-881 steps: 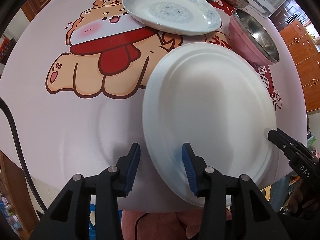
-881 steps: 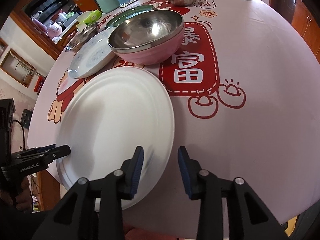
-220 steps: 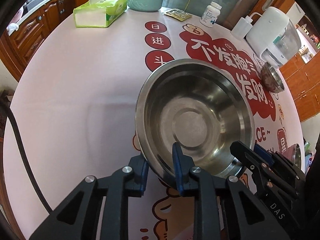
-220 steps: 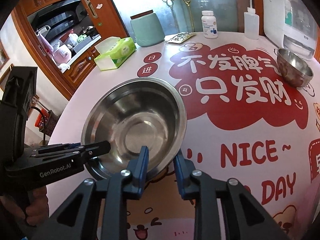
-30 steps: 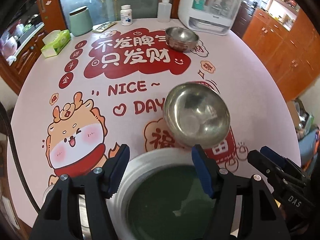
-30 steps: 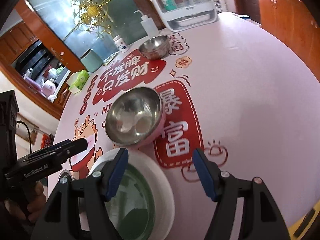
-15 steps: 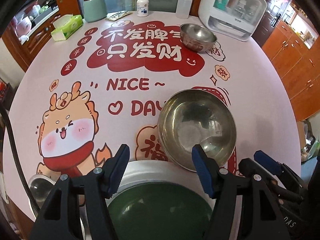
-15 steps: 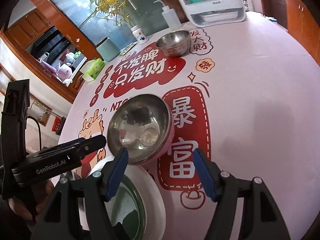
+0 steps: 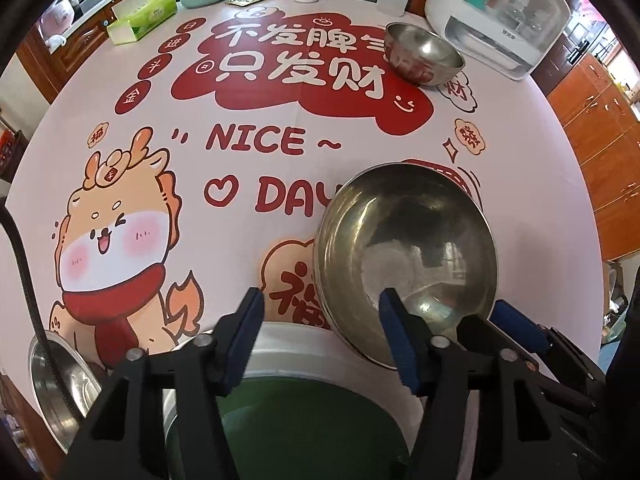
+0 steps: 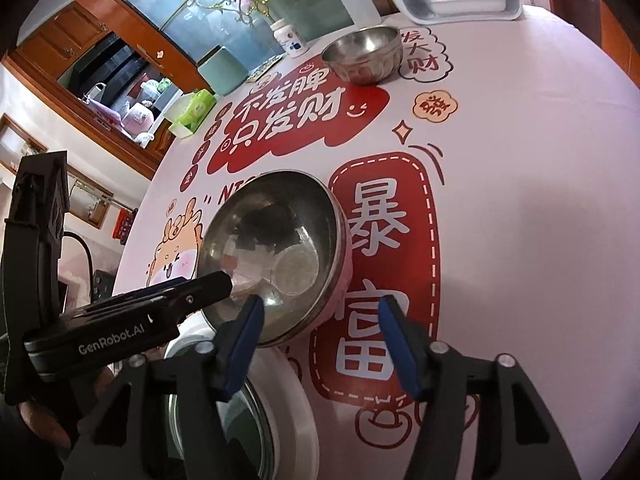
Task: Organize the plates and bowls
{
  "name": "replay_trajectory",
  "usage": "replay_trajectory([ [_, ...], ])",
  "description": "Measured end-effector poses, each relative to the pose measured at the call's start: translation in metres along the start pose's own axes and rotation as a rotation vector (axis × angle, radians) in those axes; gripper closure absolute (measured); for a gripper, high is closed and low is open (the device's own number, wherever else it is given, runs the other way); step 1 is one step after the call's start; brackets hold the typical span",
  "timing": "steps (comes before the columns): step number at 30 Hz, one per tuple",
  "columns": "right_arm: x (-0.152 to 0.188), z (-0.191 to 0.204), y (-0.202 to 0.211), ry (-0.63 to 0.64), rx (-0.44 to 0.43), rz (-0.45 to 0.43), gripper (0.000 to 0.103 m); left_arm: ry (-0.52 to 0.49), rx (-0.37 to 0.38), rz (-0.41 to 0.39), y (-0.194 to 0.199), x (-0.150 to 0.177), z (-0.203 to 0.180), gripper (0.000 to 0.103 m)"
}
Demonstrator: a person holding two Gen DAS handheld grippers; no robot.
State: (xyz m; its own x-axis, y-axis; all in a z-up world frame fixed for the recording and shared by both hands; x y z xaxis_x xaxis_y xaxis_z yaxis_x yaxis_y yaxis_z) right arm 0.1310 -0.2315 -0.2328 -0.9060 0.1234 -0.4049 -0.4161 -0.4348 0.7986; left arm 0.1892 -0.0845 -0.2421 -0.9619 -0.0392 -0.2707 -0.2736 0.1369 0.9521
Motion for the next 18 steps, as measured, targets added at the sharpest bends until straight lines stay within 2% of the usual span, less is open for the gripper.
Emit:
replay_trajectory([
  [3, -0.002, -0.001, -0.006, 0.009, -0.006, 0.014, 0.063, -0.005, 0.001, 0.01, -0.004, -0.001, -0.002, 0.059],
  [9, -0.002, 0.003, -0.009, 0.035, -0.03, 0.021, 0.071, -0.011, 0.004, 0.026, -0.012, -0.004, -0.006, 0.082],
  [18, -0.002, 0.004, -0.009, 0.03, -0.043, 0.016, 0.074, -0.012, -0.01, 0.02, -0.014, -0.005, -0.005, 0.089],
])
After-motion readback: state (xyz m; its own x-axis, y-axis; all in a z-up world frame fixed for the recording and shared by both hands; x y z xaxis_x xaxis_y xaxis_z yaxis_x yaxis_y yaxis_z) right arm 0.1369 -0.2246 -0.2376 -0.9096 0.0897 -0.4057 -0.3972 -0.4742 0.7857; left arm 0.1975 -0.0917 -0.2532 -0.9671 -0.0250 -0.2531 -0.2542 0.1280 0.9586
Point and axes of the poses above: each gripper's, at about its wrist camera, not at the fingertips, and y roughly against the way its jaws point, z to its left, x to its underside, the point moved 6 cm from there along -y, roughly the way its jaws point, and after that the axes turned 4 degrees about y, right-handed, at the moved point
